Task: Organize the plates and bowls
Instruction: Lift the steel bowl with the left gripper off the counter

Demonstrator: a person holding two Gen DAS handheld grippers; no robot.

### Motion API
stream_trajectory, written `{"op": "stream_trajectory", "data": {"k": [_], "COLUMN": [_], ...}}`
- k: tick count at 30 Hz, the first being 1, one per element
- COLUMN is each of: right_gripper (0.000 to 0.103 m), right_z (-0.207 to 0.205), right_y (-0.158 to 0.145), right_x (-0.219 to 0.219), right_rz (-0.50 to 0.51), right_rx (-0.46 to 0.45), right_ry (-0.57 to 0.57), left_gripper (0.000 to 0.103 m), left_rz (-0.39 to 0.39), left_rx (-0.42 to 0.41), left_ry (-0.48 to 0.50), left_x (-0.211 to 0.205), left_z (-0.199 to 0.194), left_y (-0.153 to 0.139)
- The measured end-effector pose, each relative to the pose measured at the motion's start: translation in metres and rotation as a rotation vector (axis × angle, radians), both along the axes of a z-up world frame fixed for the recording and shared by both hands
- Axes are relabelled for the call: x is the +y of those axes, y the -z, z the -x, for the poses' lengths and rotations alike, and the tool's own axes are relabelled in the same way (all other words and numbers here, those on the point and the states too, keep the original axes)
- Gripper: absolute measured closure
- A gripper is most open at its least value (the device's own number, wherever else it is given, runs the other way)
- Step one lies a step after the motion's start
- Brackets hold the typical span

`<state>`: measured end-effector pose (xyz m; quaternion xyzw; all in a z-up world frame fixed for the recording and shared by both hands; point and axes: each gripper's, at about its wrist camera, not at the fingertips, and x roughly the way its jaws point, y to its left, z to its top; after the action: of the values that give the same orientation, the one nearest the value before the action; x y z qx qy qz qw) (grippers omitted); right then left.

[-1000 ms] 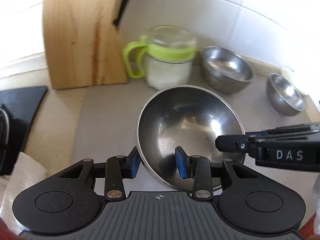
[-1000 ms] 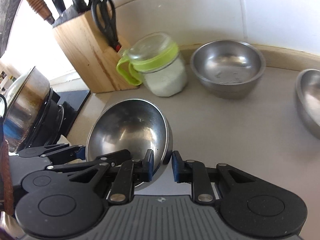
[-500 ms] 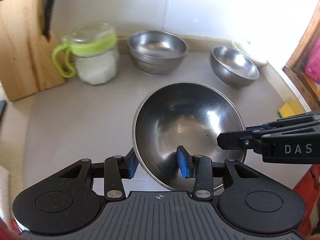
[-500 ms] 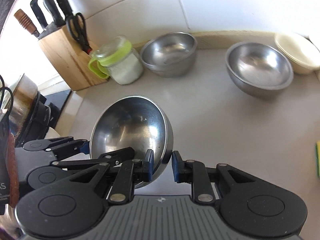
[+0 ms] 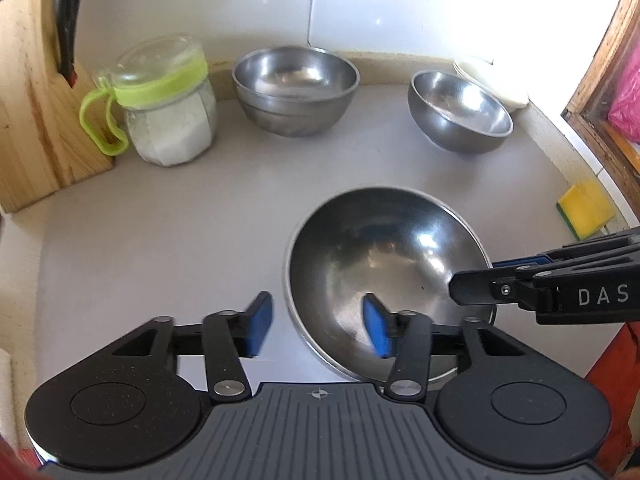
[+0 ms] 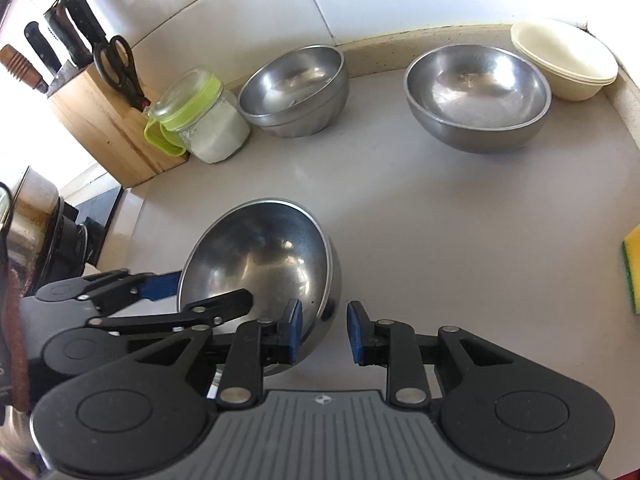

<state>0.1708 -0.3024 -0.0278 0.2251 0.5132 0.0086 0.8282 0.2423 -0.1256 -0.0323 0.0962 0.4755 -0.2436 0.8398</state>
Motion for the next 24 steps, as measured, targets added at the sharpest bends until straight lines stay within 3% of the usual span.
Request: {"op": "stream_trajectory", "data": {"k": [7,16,20,24], "right_gripper": [0.071,0.065,0.065,0.064], "right_z": [0.005,-0.017,-0.042,-0.07], "right_y": [-0.019,-0.051,-0.064,-0.066], "right_x": [-0.014,-0.028,-0.031,-0.043], "right_rz": [0.042,0.087,0.102,0.09], "right_rx": [-0.048,-0.143,-0.188,-0.197], "right_ry": [0.029,0.044,0.04,0.048], "left_gripper": [0.028,0.025,0.024,0.024], "left_rz": [-0.001,0.038,0.054,0.101], "left_rx": [-0.053,-0.128,-0.121,-0.043], "left_ry": [-0.023,-0.089,-0.113,-0.16], "left_x": [0.017,0.023,0.013,0.005], "left_z": [-0.004,-0.036,-0.06,-0.086], "left_y": [-0.024,-0.063,-0.069,-0.06]}}
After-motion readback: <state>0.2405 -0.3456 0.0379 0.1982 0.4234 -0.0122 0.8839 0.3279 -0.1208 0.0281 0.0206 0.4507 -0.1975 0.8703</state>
